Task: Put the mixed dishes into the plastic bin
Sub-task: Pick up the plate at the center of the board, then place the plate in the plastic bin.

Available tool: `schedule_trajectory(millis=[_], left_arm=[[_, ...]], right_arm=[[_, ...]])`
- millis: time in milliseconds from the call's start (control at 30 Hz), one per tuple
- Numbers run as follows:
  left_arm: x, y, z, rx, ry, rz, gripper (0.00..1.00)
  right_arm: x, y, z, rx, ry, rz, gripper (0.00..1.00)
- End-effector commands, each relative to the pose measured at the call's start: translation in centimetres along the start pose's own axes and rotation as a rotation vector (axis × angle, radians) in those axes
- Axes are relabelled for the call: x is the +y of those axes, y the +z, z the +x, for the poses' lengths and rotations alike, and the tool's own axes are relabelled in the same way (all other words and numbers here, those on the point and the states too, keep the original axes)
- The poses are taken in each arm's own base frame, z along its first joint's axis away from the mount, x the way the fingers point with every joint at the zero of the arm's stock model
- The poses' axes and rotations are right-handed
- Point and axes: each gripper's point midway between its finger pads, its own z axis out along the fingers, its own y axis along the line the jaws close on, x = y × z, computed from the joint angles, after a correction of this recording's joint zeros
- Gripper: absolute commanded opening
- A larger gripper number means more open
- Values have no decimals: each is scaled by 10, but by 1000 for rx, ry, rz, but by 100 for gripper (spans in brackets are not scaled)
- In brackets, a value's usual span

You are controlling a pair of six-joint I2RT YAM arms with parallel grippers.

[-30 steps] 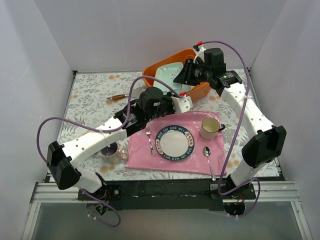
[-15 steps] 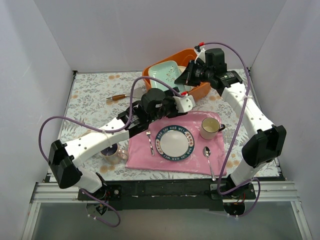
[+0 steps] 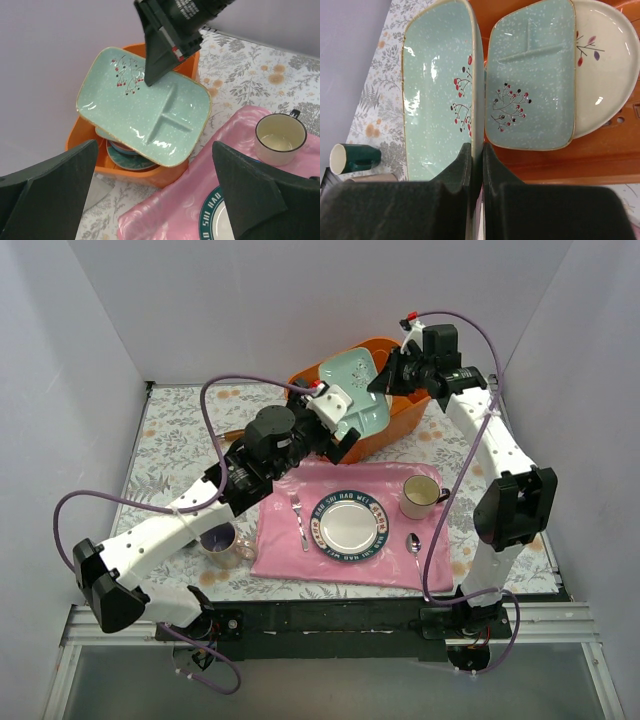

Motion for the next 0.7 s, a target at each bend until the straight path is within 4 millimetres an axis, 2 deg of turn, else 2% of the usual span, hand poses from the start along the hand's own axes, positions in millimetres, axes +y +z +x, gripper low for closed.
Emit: schedule_trajectory(millis=[0,167,333,433,667], left_arm=[[31,-14,-6,26,-183,-100,98],[60,-23,5,56,-364,-177,98],[85,-33,23,78,-496,-236,98],[92,-37,31,103,-542,-263,98],[93,-42,44,142,-590,-276,98]], right_arm=[[37,-13,-68,-200,-158,-120,1],[31,-3,-82,-224,-191,-109,1],[19,12,-85,-222,-227,-94,1],[13,22,-84,-213,-252,-92,1],[2,39,-80,-191,-299,-114,1]])
